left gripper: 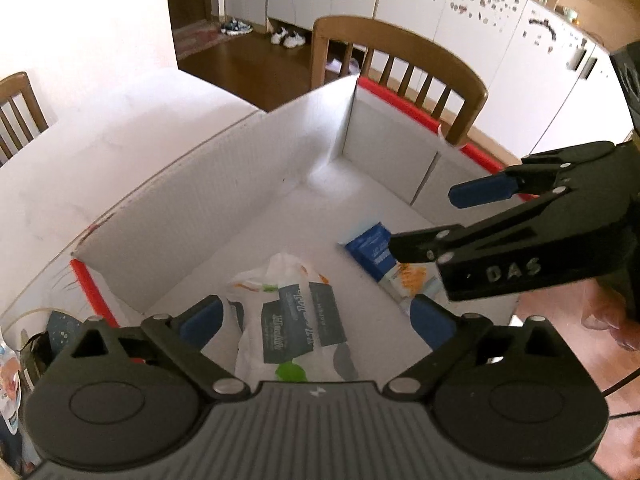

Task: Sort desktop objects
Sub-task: 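Withdraw both tools from the red box back over the table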

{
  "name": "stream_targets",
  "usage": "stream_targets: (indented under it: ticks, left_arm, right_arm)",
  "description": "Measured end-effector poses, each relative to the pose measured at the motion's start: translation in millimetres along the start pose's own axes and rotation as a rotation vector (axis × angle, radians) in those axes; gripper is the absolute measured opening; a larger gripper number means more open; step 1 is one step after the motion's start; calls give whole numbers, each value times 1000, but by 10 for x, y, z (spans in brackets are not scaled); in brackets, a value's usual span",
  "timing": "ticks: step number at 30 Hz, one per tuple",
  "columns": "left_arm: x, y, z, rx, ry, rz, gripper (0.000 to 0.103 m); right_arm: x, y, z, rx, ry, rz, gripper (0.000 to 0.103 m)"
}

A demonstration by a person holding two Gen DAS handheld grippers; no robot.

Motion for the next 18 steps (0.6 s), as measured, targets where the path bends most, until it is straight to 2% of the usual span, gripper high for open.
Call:
stream_targets:
  ticks: [7,11,18]
  left_arm:
    - [76,42,-301,-4,-73,-42,102]
    - [150,97,-495,-9,-116,-75,103]
    - [285,229,-829,-28,-201,-108,103]
  right_arm:
    - [7,-16,-230,-14,-60,36,76]
    - [42,35,-491,-23,-95,70,82]
    - [134,195,-577,-19,-105,88,85]
Point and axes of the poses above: each gripper's, at about its wrist camera, not at the fingertips, and z roughly the way its jaws point, y to its left, x to its underside, the point moved 1 cm from there along z, roughly the way its jaws point, and after that the axes turned 3 degrees about -y, right-handed, at the moved point
